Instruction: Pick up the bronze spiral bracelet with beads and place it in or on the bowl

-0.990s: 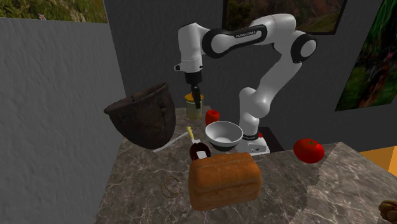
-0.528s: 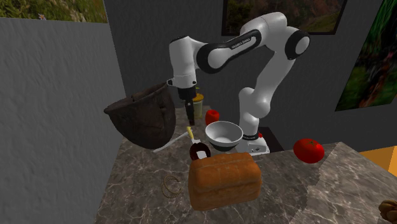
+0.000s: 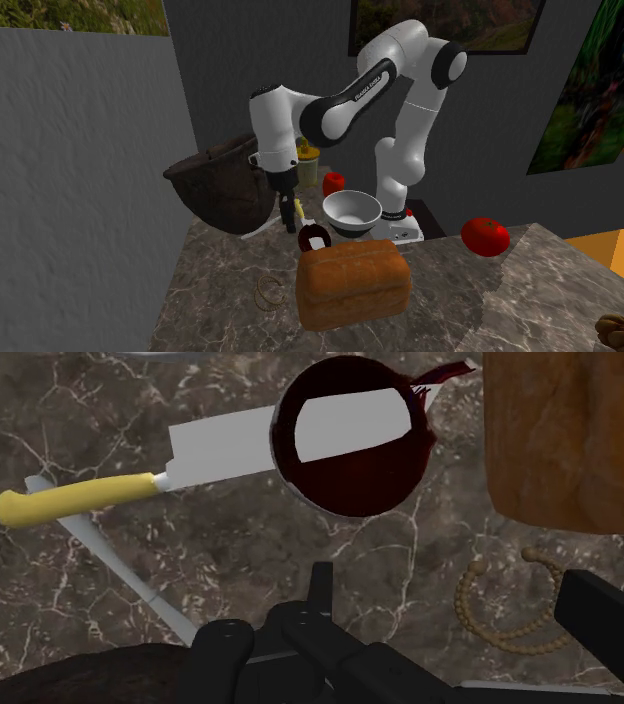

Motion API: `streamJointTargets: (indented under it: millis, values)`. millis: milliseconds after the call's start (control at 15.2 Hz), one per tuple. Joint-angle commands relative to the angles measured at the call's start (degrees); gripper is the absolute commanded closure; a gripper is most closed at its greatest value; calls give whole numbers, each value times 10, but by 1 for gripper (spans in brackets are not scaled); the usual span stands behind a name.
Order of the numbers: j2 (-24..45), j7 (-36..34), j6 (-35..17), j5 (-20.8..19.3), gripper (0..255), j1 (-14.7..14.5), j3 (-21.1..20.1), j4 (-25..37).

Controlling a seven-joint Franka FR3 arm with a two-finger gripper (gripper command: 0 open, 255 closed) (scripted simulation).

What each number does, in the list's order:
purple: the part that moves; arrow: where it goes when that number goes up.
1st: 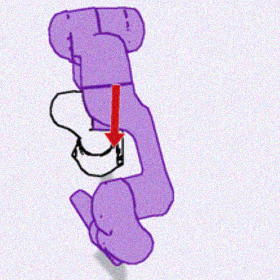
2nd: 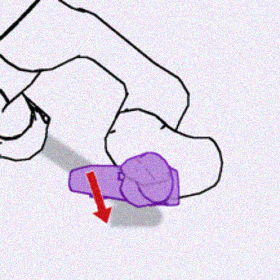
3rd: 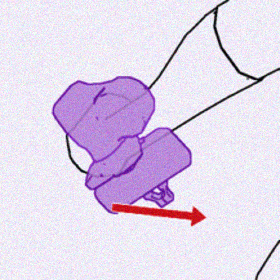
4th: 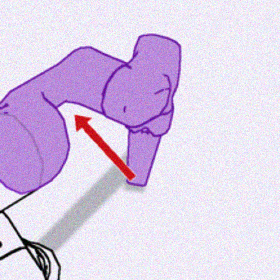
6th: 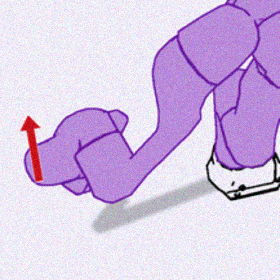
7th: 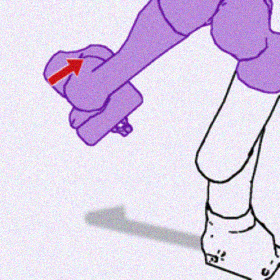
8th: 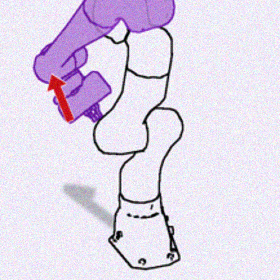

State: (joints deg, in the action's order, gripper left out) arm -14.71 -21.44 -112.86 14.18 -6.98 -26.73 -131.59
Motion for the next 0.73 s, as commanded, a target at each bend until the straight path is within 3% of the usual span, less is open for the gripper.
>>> streamJointTargets:
  millis: [0,396,660]
  values:
    - [46,-32,-24,-11,0,-2,-21,24]
    - [184,-130,-76,-70,0,-21,-59,103]
    - [280,-195,-96,-123,0,-52,-63,172]
